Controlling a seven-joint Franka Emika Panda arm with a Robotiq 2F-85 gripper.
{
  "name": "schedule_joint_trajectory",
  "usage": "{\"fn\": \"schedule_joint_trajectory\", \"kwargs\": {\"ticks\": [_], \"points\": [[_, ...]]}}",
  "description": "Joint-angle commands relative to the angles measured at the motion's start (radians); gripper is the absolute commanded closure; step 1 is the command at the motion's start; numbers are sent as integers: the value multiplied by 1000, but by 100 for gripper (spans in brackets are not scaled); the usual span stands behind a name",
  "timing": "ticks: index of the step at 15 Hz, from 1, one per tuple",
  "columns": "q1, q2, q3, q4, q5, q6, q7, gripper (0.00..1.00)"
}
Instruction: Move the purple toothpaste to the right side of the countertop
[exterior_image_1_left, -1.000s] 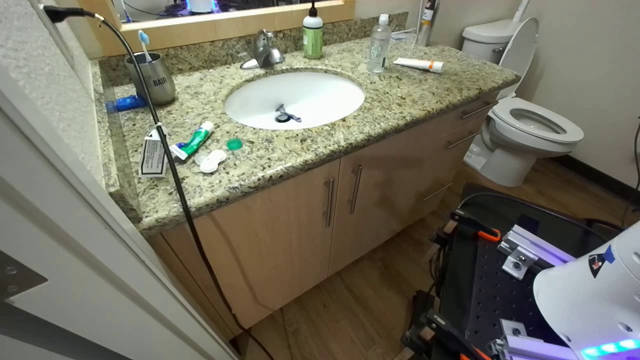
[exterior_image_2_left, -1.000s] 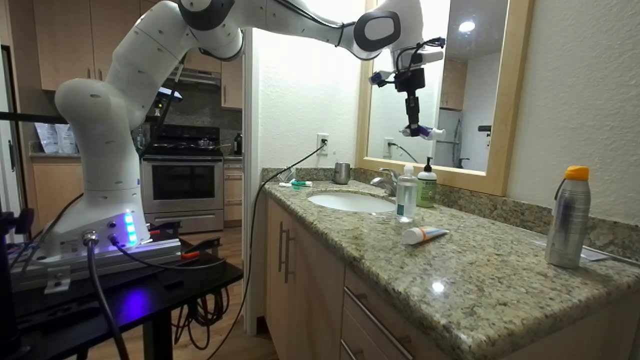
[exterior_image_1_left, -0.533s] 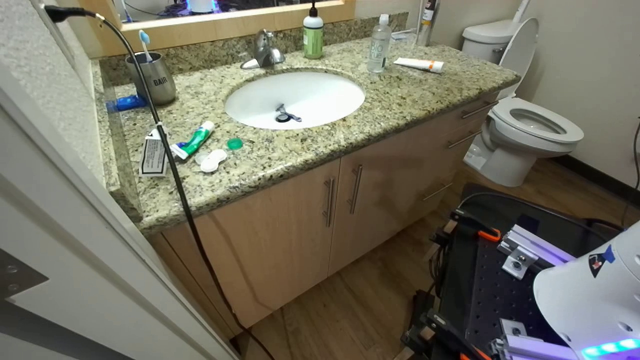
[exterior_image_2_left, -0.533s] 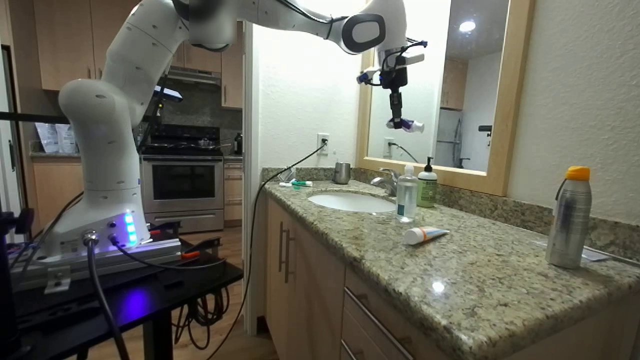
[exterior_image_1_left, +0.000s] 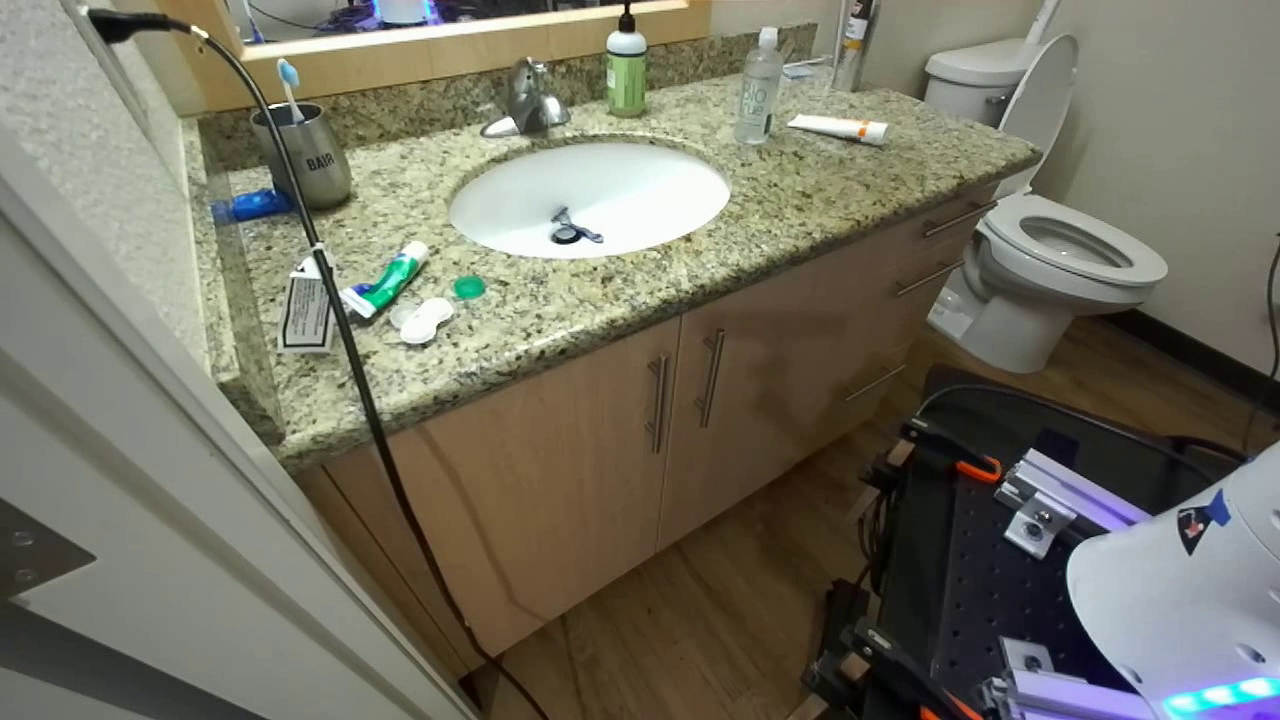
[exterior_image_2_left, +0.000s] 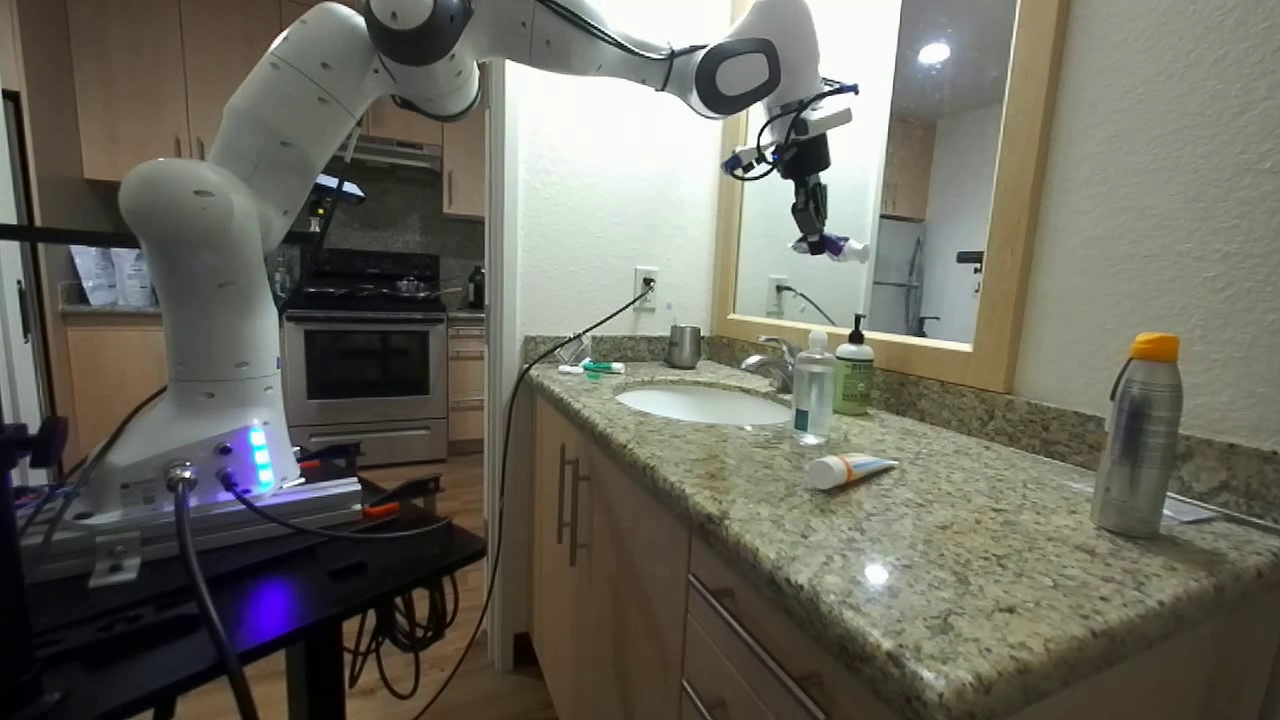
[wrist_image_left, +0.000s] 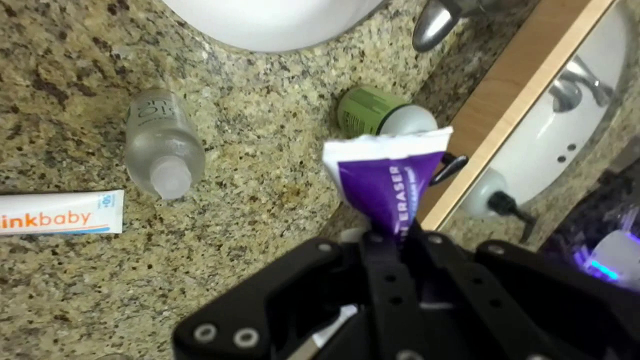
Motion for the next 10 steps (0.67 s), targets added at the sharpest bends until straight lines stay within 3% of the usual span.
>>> {"fn": "schedule_joint_trajectory", "kwargs": {"ticks": [1,6,10], "points": [[-77,167,-31,245,25,-62,169,98],[-174,378,-89,398,-1,-5,398,98],[-215,504,-148,473,-23,-42,613,98]]}}
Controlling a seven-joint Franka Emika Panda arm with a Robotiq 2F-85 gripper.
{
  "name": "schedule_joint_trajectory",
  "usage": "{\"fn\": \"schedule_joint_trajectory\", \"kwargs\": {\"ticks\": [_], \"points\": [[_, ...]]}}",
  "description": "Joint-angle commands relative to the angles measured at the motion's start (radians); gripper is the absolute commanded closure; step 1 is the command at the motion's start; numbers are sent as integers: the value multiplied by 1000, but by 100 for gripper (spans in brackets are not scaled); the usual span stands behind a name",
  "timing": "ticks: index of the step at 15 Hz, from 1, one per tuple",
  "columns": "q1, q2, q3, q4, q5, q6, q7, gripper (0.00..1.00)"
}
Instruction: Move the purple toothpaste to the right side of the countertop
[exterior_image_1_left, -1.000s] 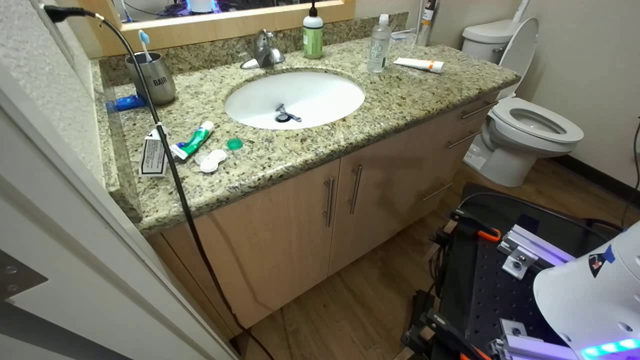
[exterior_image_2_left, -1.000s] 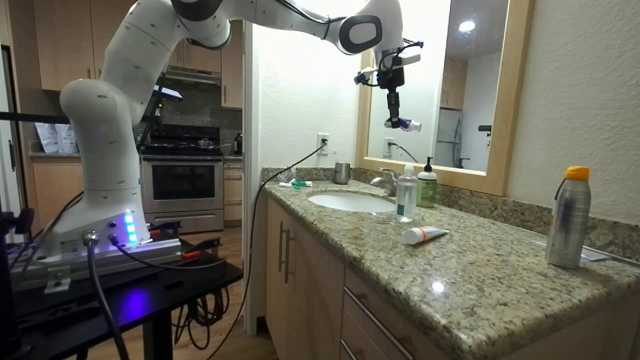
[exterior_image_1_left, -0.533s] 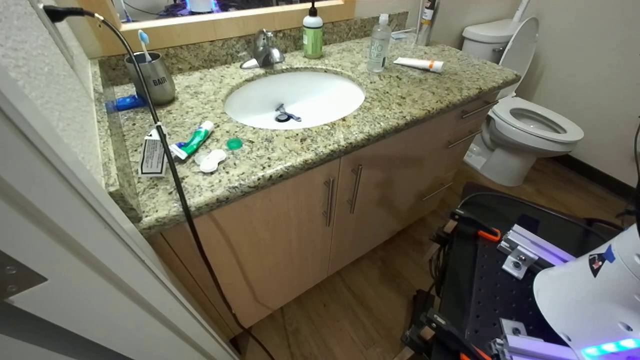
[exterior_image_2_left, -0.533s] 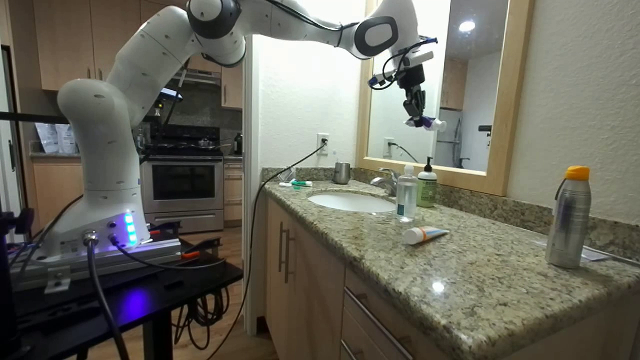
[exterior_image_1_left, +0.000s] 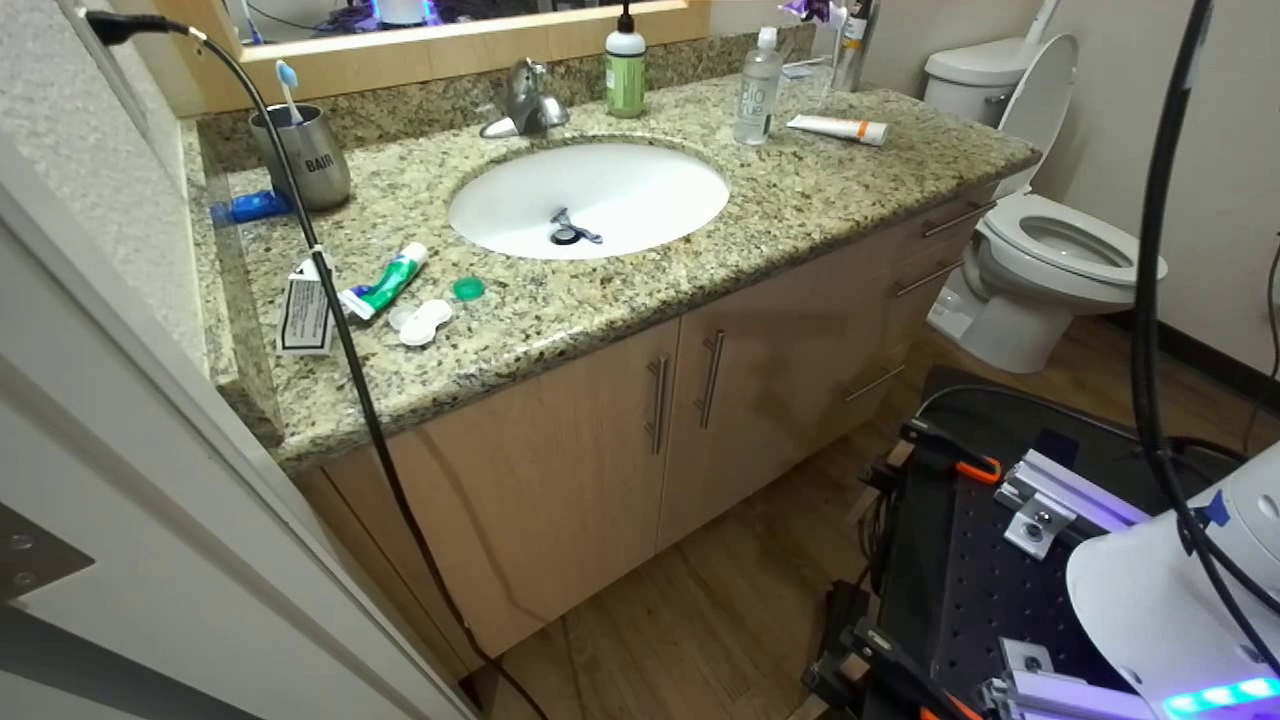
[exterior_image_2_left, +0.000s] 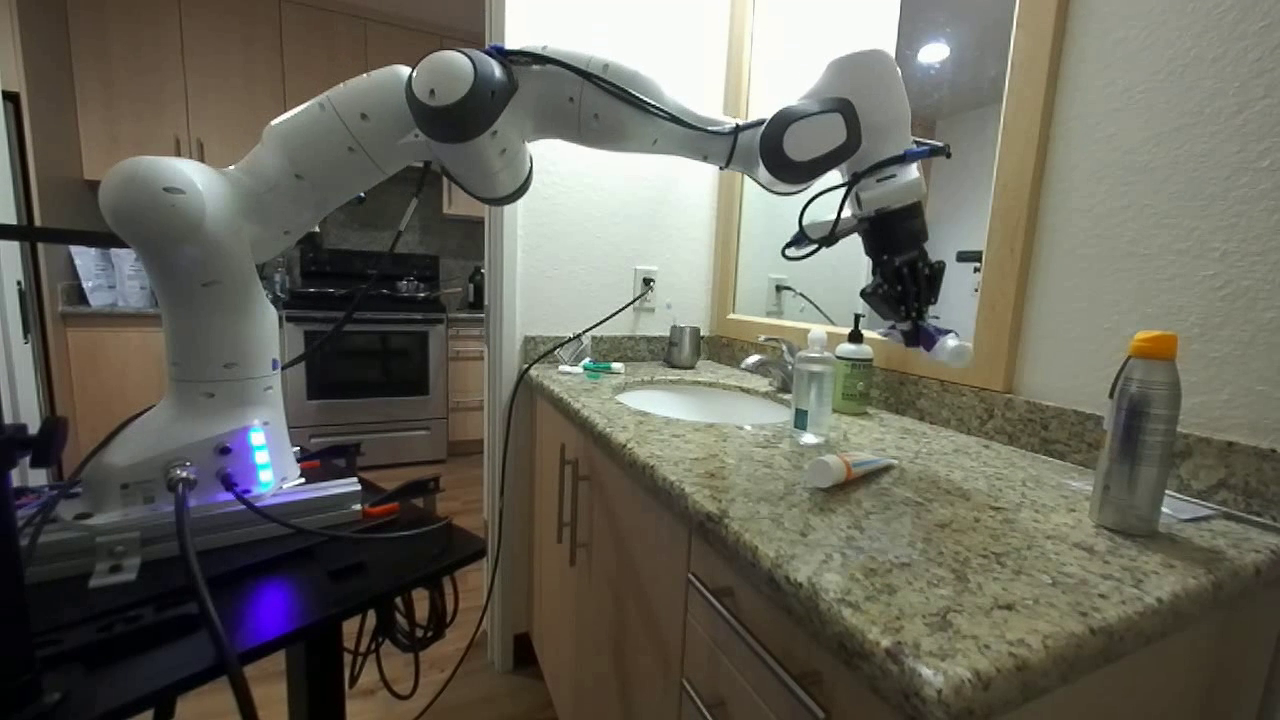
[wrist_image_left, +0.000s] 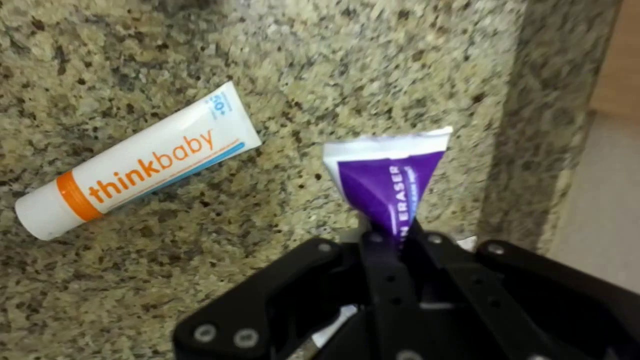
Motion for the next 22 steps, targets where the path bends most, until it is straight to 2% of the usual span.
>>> {"fn": "schedule_joint_trajectory", "kwargs": {"ticks": [1,4,5,7,8,10,13,15,19,22], "points": [[-9,34,-13,18,-2,-2,50,91],[-19,90,-31,65,-4,-3,120,91],[-18,92,-32,73,-4,-4,126,98],[0,107,-74,85,-30,-38,253,98],[-42,111,-3,114,-118,-72,336,98],[-65,120,13,114,-174,-153,423,98],[-113,124,64,127,-192,-282,516,98],[-154,137,109,144,-167,-320,562,98],[-221,194,186,208,-118,-222,692,98],[-212,220,167,207,-72,-89,747,98]]}}
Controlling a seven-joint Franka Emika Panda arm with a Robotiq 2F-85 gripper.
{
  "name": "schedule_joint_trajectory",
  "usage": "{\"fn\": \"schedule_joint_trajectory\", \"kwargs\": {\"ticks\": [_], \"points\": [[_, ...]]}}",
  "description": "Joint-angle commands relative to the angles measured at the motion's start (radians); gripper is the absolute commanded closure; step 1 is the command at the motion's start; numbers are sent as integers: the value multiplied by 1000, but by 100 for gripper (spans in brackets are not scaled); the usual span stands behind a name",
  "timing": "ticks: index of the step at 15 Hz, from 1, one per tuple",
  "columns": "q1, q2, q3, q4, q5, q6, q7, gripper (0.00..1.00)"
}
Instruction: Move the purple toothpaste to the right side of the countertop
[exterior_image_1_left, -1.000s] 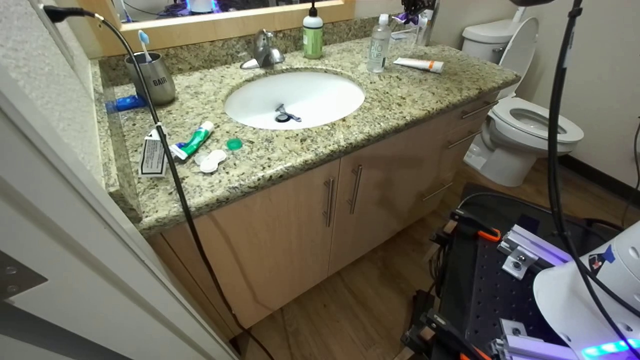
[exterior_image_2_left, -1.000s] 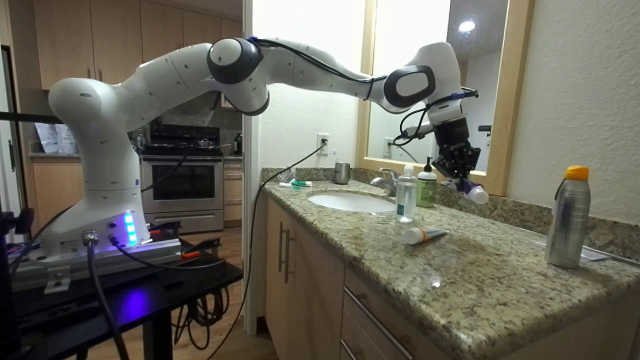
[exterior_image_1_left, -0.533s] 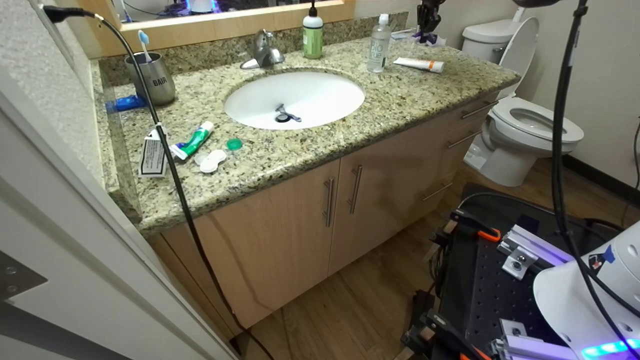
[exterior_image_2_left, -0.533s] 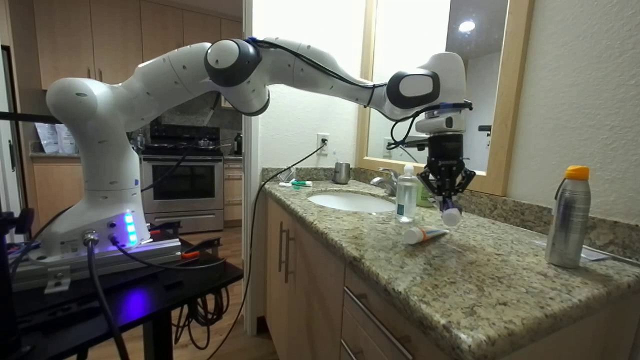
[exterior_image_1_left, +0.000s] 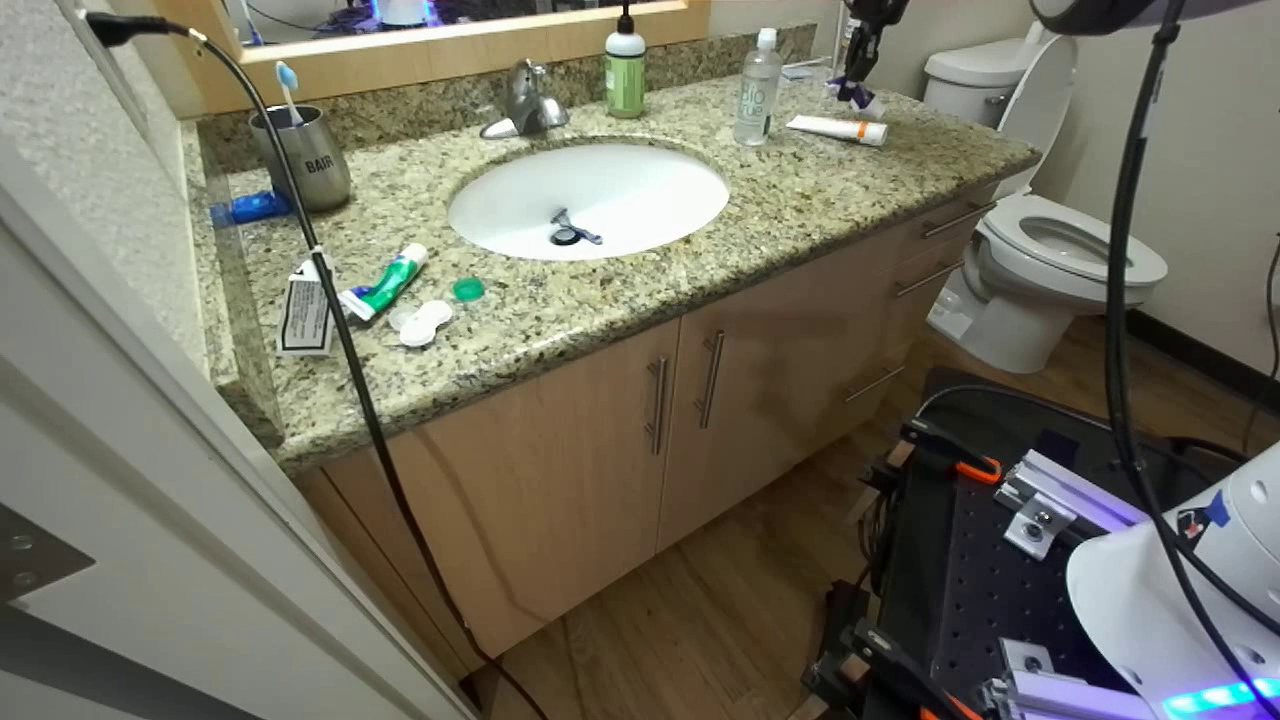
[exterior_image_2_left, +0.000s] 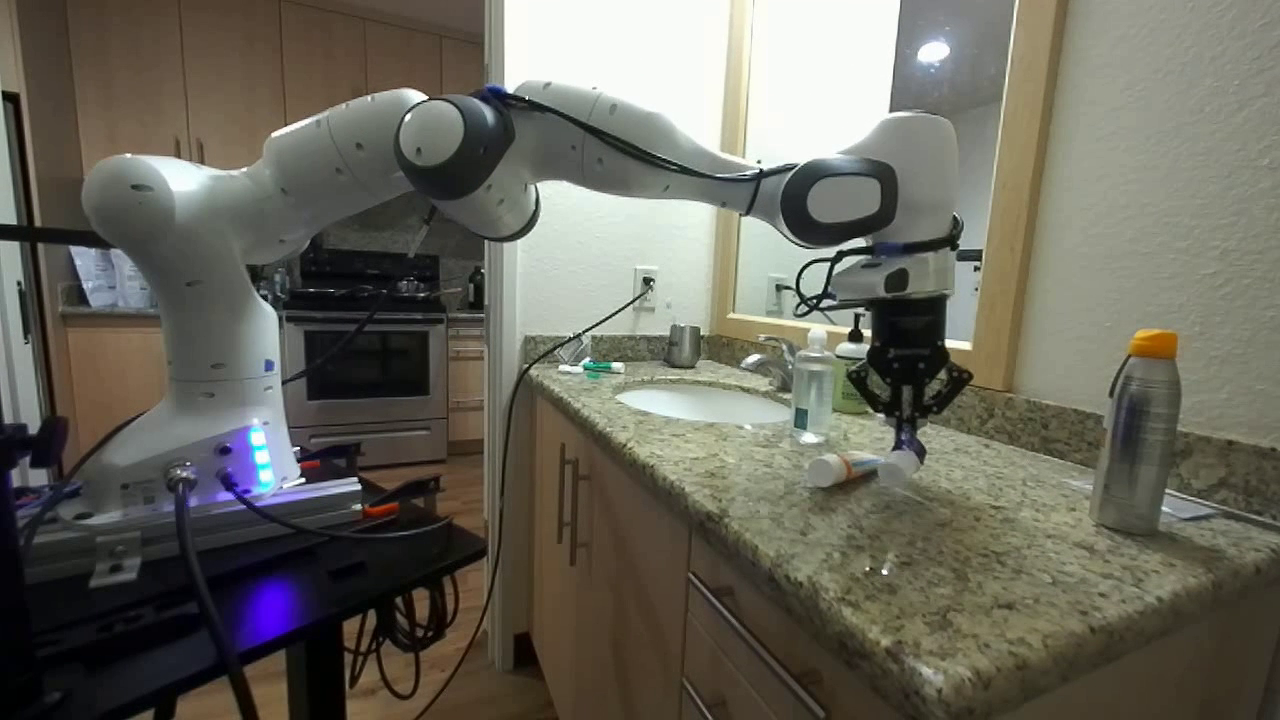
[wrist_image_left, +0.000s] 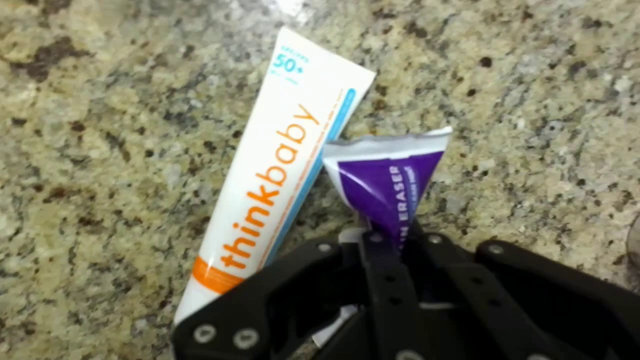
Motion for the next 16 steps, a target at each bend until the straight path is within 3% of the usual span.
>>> {"fn": "schedule_joint_trajectory", "kwargs": {"ticks": [1,2,3,5,6,11,16], "points": [[-3,59,2,58,27,110,76,83],[6,66,-9,60,10,107,92,64],[19,71,-27,61,-15,87,113,59],[16,90,0,101,-97,34,133,45],[36,79,-30,76,-90,47,137,37],[37,3,13,82,-69,97,41,4],[4,-109,35,109,-55,174,-211,0]]}}
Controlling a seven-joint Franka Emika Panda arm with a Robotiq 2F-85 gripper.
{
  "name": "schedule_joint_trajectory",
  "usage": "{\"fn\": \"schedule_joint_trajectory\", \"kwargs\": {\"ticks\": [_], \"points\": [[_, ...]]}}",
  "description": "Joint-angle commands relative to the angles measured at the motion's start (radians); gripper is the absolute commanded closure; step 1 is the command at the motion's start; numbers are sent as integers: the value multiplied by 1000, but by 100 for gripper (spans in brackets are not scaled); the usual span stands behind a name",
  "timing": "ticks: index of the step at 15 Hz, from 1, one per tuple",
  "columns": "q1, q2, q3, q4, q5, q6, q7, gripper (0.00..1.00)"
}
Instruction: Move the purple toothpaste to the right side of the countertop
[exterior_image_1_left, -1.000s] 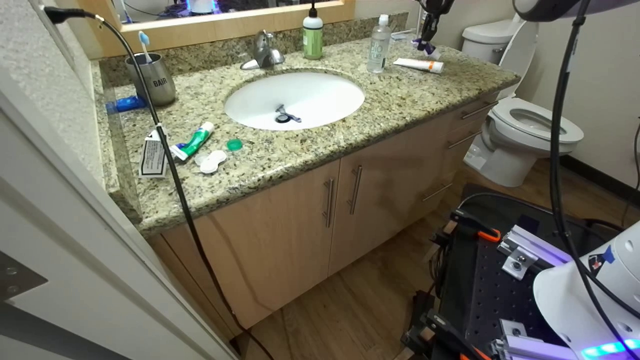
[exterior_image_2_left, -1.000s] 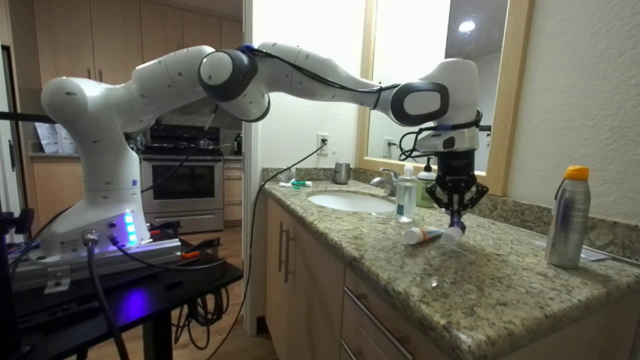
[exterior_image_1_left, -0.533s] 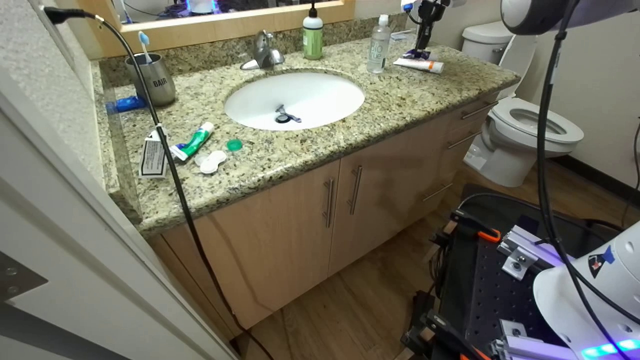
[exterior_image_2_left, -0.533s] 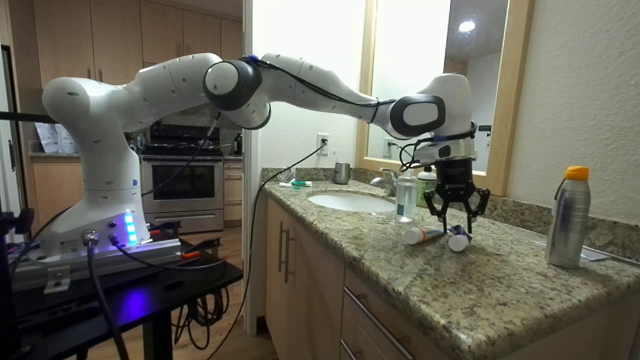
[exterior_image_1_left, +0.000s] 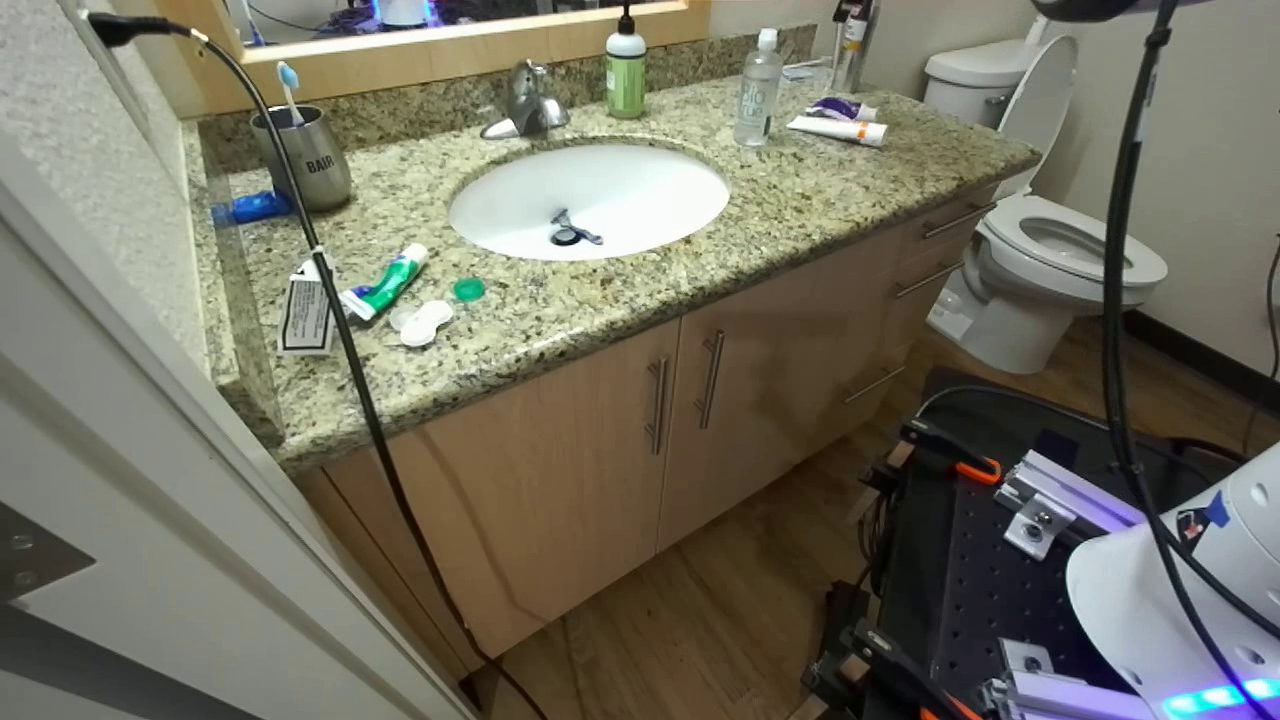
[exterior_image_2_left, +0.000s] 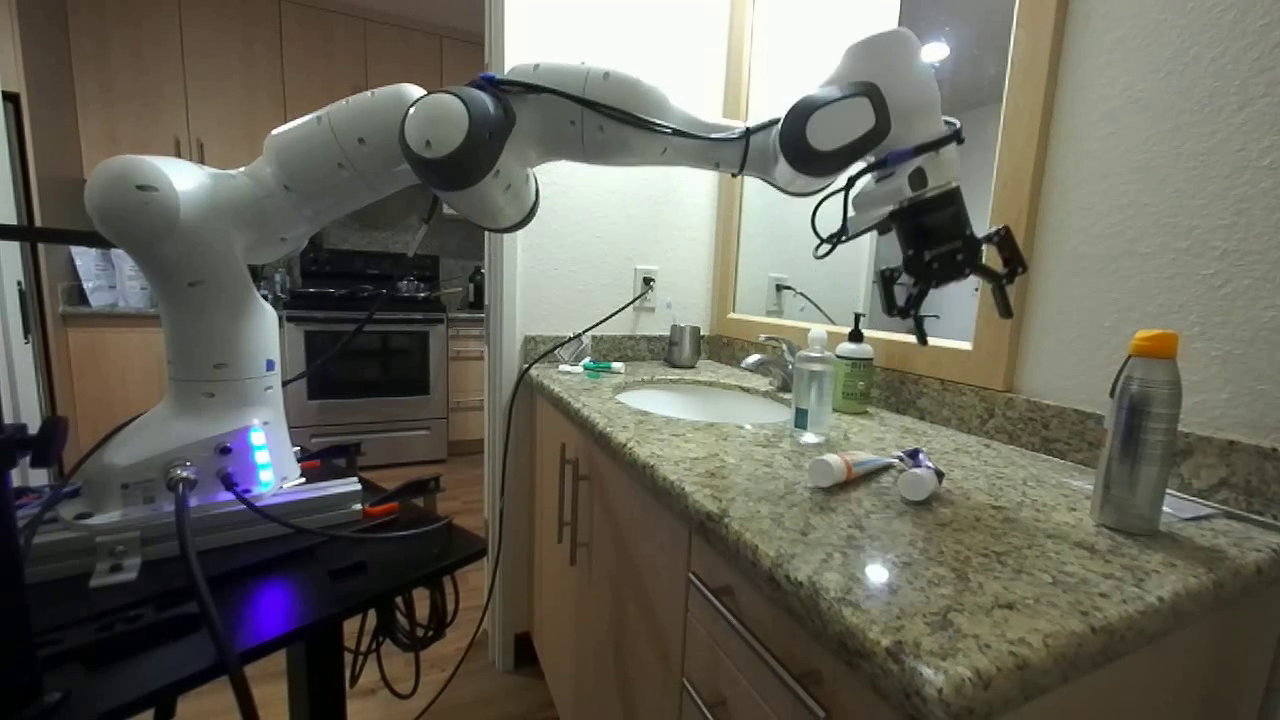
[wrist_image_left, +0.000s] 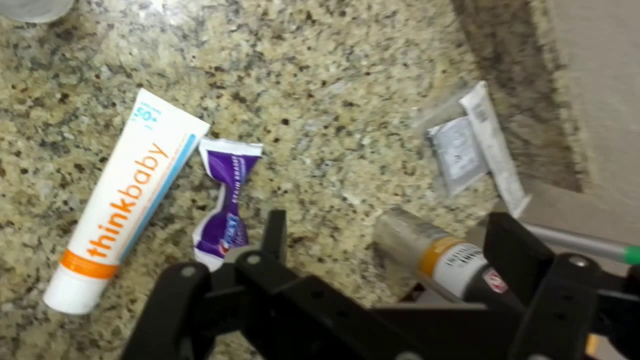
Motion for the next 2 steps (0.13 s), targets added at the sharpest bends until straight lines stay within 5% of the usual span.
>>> {"fn": "schedule_joint_trajectory", "kwargs": {"ticks": [1,2], "points": [[-36,-88,35,-21,19,38,-214,0],[-14,-49,5,5,2,11,-106,0]]}}
